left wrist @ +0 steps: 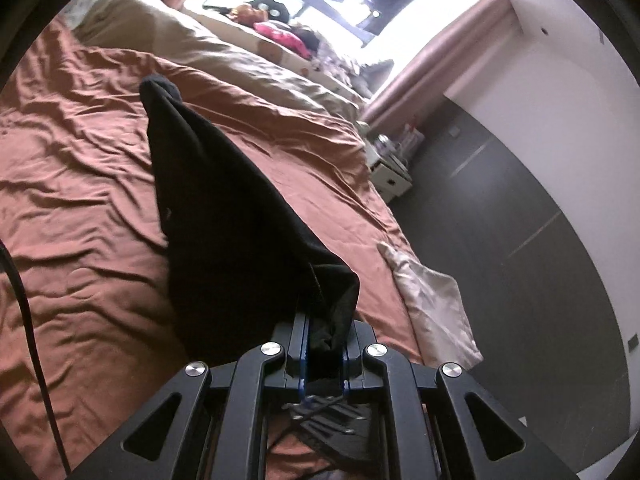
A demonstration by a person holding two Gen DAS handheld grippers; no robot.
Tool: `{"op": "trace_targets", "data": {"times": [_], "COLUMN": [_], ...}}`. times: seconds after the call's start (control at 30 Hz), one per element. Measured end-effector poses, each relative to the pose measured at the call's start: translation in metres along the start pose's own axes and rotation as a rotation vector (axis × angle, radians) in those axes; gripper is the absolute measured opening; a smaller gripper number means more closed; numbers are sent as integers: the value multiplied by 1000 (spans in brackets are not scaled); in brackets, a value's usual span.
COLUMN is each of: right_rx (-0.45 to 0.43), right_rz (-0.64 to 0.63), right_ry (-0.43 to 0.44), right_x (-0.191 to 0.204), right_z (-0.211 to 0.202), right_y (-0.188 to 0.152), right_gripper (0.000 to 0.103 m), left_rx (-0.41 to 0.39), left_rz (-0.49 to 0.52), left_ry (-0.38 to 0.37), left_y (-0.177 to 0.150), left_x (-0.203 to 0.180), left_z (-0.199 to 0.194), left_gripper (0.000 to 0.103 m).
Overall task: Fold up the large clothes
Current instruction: 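Lift the hem with both tools and fold it toward the collar, then open the right tool, then the left tool, releasing the folded shirt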
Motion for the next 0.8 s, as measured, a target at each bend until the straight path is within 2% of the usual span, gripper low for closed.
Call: {"op": "trace_targets", "data": {"times": [0.03,0.07,0.13,0.17,0.2,0.5,0.7,0.8], "right_rx": [-25,-39,-63,-76,-101,-176,-208,-220], "right_rz": [6,16,30,35,46,144,209,248], "right_ry": [6,3,-20,-23,-23,-37,-62,-64], "right_x": [-6,-13,-27,-34,-39,-94,-125,-137], "right_z": [-8,-16,-31,-38,-46,-110,-145,-152], "right_y": [0,1,-2,-3,-7,-35,-57,-62], "right_gripper": [7,13,52,82,85,85,85,85], "left_rx": [13,21,42,51,59,176,303,343], "left_rz": [9,14,27,32,36,69,82,90], "left_ry": [-7,-12,-23,-28,-33,-69,-27,-13], "left_y": [-1,-3,-6,-7,-8,-30,-67,-83], "left_x": [-6,-10,-18,-21,-25,-50,-53,-53], "left_z": [8,14,27,31,36,101,158,172], "left_gripper": [11,11,11,11,11,11,11,11]}}
Point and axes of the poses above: each gripper's, at about its wrist camera, not at the fingertips, and z roughly the way its jaws point, x to its left, y to its top, the point moved 3 cm from there along z, roughly the way its jaws point, and after that the axes turned 1 degree about -z, right-handed, at the moved point
